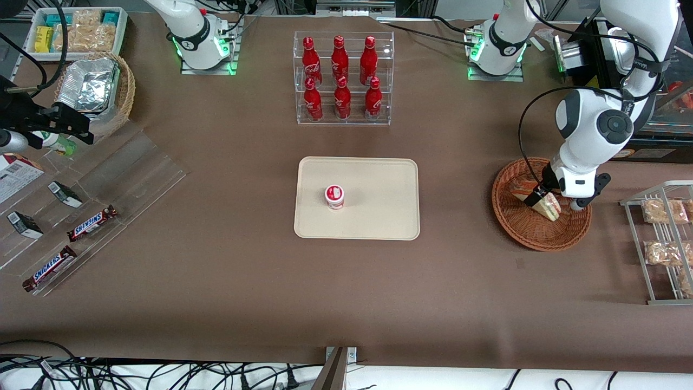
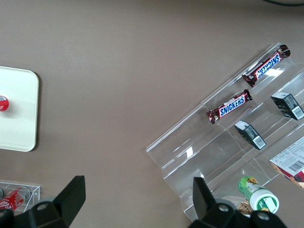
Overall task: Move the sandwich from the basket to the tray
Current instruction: 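Close the left gripper on the sandwich's upright edge, then lift the sandwich out of the basket with the left gripper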
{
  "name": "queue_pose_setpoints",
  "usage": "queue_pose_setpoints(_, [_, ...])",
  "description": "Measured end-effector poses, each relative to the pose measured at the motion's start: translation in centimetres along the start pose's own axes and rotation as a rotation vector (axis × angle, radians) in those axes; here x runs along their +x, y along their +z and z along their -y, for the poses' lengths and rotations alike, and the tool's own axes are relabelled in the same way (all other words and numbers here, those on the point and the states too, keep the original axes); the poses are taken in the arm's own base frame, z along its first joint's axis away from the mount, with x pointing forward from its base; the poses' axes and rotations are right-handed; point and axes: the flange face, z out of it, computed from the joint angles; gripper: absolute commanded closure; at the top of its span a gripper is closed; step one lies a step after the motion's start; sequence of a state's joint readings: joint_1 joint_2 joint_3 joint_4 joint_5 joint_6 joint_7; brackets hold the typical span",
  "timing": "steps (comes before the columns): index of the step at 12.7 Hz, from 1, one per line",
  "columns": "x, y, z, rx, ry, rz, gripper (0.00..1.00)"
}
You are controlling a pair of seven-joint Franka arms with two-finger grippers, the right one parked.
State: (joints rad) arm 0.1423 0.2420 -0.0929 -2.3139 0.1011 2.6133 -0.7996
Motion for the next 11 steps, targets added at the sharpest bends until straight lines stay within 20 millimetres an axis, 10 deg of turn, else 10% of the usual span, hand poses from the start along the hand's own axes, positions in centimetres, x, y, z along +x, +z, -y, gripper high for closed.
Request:
queue_pose_setpoints(1, [0.0, 0.3, 0.0, 0.002, 0.0, 0.003, 0.0])
queue_pose_setpoints(4, [0.0, 1.1, 0.2, 0.001, -0.005, 0.006, 0.95])
queue_pose_setpoints(11, [0.9, 0.6, 0.8, -0.005, -0.02, -0.003, 1.0])
